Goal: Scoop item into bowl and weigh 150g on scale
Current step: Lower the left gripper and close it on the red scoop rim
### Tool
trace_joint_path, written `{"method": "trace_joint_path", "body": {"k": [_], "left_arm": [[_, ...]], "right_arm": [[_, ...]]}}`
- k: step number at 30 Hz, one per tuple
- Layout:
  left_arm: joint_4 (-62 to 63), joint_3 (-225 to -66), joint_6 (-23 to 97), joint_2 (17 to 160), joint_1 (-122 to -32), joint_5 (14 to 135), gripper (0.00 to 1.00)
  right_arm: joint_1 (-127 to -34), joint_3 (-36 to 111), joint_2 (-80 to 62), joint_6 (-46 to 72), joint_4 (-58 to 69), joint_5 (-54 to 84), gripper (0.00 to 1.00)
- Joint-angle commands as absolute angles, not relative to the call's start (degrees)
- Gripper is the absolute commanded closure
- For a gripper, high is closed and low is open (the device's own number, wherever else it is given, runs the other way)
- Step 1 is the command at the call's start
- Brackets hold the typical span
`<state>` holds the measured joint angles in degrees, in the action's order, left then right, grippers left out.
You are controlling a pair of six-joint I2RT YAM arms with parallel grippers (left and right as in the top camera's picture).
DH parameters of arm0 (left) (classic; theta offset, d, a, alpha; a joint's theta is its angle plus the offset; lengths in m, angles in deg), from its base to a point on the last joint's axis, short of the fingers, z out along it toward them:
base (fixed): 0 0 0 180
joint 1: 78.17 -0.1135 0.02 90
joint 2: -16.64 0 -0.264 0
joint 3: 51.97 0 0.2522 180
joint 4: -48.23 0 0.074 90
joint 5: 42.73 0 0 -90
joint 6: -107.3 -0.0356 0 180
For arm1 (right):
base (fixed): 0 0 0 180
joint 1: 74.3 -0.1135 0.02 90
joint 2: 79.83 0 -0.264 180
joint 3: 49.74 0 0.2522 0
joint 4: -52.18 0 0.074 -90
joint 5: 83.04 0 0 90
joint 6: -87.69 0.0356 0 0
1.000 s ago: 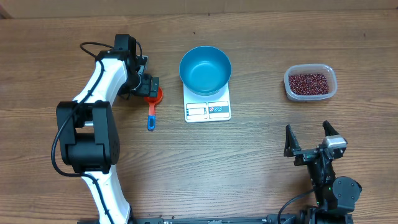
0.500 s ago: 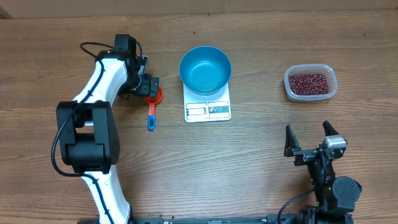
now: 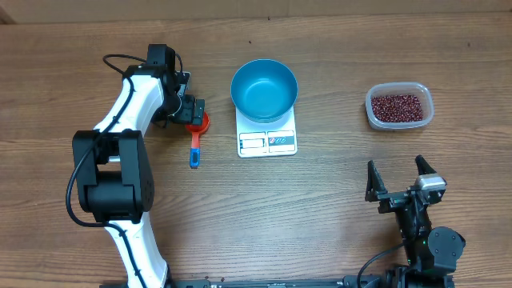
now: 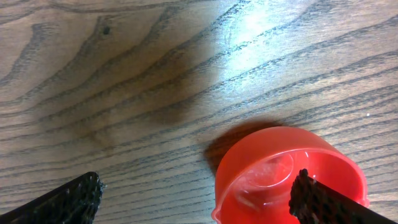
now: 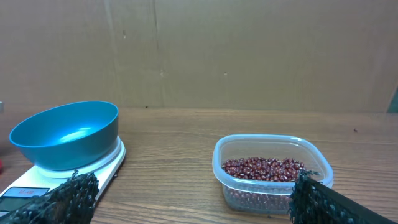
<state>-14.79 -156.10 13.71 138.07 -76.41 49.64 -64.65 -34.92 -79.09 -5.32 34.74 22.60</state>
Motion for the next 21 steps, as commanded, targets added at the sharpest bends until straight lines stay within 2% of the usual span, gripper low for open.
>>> {"method": "trace_joint_path", "body": {"k": [1, 21], "left_arm": [[-14.72, -155.33, 13.49, 139.16, -76.69, 49.88, 0.01], [-12.95, -153.45, 13.46, 139.16, -76.76, 49.84, 0.01]], "right_arm": [[-64.91, -35.53, -79.7, -5.29, 34.93, 22.05, 0.0], [-64.91, -35.53, -79.7, -5.29, 34.93, 22.08, 0.0]]}}
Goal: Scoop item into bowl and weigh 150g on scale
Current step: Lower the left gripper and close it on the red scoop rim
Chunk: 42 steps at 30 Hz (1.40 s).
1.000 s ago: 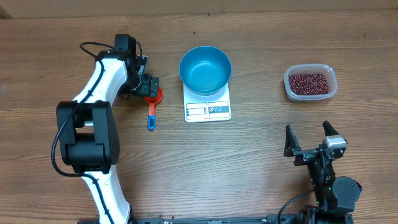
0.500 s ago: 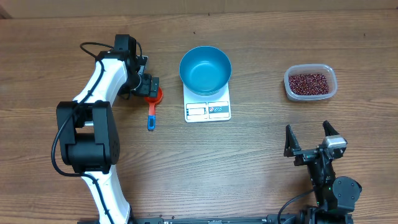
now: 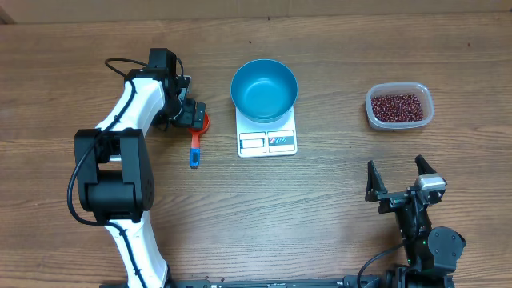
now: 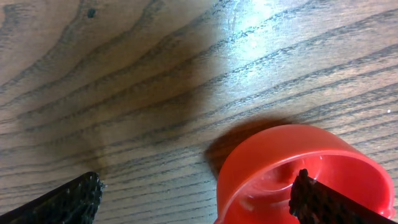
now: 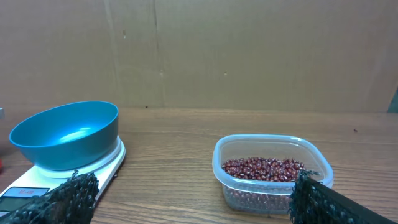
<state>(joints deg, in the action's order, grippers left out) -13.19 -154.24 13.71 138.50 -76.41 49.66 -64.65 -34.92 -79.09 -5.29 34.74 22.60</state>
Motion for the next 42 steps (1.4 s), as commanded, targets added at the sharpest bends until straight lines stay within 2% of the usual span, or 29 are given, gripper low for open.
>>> {"method": "trace_joint_path", "body": {"k": [1, 23, 29, 32, 35, 42], "left_arm": [[-12.84, -153.45, 13.46, 139.16, -76.76, 49.84, 0.0], [-12.03, -153.19, 13.46, 139.16, -76.74, 49.88, 0.01], [-11.99, -153.19, 13.46, 139.16, -76.74, 49.86, 0.33], [-11.99, -153.19, 13.46, 139.16, -76.74, 49.86, 0.42], [-12.01, -153.19, 13.46, 139.16, -76.69, 49.86, 0.59], [-11.99, -153.19, 13.46, 139.16, -76.69, 49.86, 0.78]], "right_arm": [[-64.91, -35.53, -79.7, -5.29, 34.93, 22.05, 0.0], [-64.91, -35.53, -79.7, -5.29, 34.93, 22.05, 0.0], [-64.91, -35.53, -79.7, -5.29, 34.93, 22.05, 0.0], [-64.91, -35.53, -79.7, -5.29, 34.93, 22.05, 0.0], [-64.91, -35.53, -79.7, -5.29, 34.93, 22.08, 0.0], [-64.91, -35.53, -79.7, -5.29, 34.93, 22.05, 0.0]]}}
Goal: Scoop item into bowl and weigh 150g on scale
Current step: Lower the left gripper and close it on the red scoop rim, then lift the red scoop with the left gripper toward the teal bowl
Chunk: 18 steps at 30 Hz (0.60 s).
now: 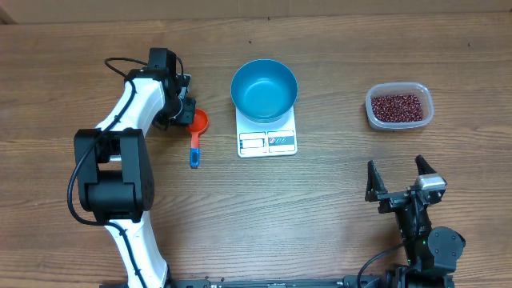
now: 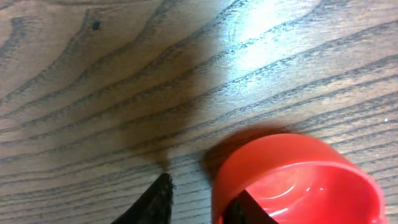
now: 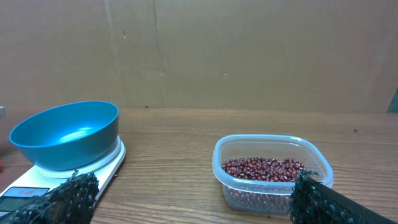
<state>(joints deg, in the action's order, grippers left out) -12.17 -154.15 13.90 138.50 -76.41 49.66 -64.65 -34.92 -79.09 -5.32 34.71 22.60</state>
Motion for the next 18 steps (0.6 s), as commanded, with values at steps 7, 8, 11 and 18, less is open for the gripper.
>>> {"method": "trace_joint_path", "body": {"k": [7, 8, 11, 18], "left_arm": [[-12.34, -153.19, 13.46, 139.16, -76.65, 49.88, 0.92], [-12.51, -153.19, 13.46, 139.16, -76.65, 49.86, 0.95], [-13.13, -153.19, 13.46, 139.16, -76.65, 49.86, 0.96], [-15.18, -153.32, 13.46, 139.14, -76.65, 49.86, 0.96]], "right_arm": [[-64.91, -35.53, -79.7, -5.29, 34.93, 22.05, 0.0], [-64.91, -35.53, -79.7, -5.29, 34.93, 22.05, 0.0], [-64.91, -35.53, -79.7, -5.29, 34.93, 22.05, 0.0], [-64.91, -35.53, -79.7, -5.29, 34.93, 22.05, 0.0]]}}
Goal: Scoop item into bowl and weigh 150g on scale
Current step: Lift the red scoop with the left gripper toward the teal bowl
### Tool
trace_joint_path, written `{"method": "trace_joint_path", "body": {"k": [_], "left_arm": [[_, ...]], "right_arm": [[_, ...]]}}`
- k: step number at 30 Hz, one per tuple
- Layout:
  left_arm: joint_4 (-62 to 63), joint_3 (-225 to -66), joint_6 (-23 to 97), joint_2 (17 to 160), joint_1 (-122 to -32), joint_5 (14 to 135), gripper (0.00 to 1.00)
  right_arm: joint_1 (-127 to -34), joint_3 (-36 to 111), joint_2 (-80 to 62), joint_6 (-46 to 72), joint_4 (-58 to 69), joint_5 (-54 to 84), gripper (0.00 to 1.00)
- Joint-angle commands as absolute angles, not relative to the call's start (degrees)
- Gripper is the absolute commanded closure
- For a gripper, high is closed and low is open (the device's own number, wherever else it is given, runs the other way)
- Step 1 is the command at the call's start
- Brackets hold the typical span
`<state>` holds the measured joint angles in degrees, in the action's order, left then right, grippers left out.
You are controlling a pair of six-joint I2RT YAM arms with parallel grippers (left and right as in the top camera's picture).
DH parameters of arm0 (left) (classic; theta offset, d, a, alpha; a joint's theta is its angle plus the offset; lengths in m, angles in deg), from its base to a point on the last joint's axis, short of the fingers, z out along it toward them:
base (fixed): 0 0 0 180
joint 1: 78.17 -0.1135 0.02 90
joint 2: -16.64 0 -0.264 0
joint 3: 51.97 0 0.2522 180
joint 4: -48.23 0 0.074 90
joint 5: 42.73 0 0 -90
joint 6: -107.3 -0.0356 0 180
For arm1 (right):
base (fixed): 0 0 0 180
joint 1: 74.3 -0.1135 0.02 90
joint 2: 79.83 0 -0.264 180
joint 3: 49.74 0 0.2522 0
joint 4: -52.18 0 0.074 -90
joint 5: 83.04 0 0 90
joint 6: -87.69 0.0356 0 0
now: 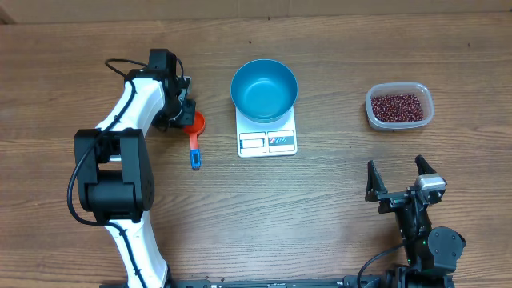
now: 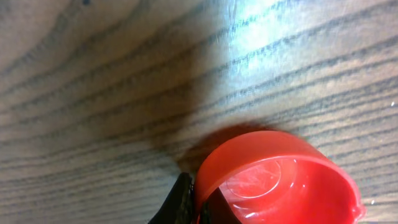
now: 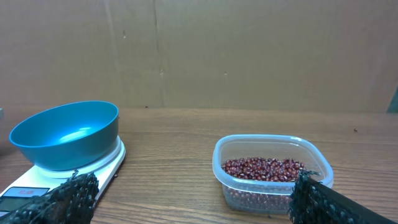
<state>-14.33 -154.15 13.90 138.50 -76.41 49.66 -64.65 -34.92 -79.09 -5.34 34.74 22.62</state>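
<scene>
The scoop (image 1: 194, 138) has a red cup (image 2: 273, 180) and a blue handle, and lies on the table left of the scale. My left gripper (image 2: 194, 199) is shut on the cup's left wall, one finger inside and one outside; from overhead the left gripper (image 1: 185, 120) sits at the cup's left side. An empty blue bowl (image 1: 264, 90) stands on the white scale (image 1: 267, 142). A clear tub of red beans (image 1: 399, 106) is at the far right. My right gripper (image 1: 398, 178) hangs open near the front edge, facing the tub (image 3: 272, 169).
The left arm (image 1: 132, 96) reaches along the table's left side. In the right wrist view the bowl (image 3: 65, 134) and scale show at the left, and a brown cardboard wall (image 3: 249, 56) stands behind the table.
My left gripper's fingers, then narrowed with a gap round the cup's left wall, are now shut on that wall. The scoop has shifted slightly left. The right arm has not moved.
My left gripper first stood wide open over the red cup, one finger in it. Then it was closer to the cup, still wide. Later its fingers had narrowed round the cup's left wall, and now they pinch it. The right gripper stayed open and still throughout.
</scene>
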Motion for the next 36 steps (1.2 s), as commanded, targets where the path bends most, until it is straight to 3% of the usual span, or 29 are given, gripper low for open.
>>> {"method": "trace_joint_path", "body": {"k": [1, 10, 25, 36], "left_arm": [[-15.47, -153.39, 13.46, 139.12, -76.65, 49.86, 0.96], [-24.08, -160.58, 13.46, 138.55, -76.65, 49.86, 0.96], [-42.57, -185.91, 17.29, 138.55, -76.63, 50.21, 0.96], [-50.57, -199.77, 30.1, 138.55, -76.65, 64.06, 0.96]], "right_arm": [[-64.91, -35.53, -79.7, -5.29, 34.93, 22.05, 0.0], [-64.91, -35.53, -79.7, -5.29, 34.93, 22.05, 0.0], [-64.91, -35.53, -79.7, -5.29, 34.93, 22.05, 0.0], [-64.91, -35.53, -79.7, -5.29, 34.93, 22.05, 0.0]]}}
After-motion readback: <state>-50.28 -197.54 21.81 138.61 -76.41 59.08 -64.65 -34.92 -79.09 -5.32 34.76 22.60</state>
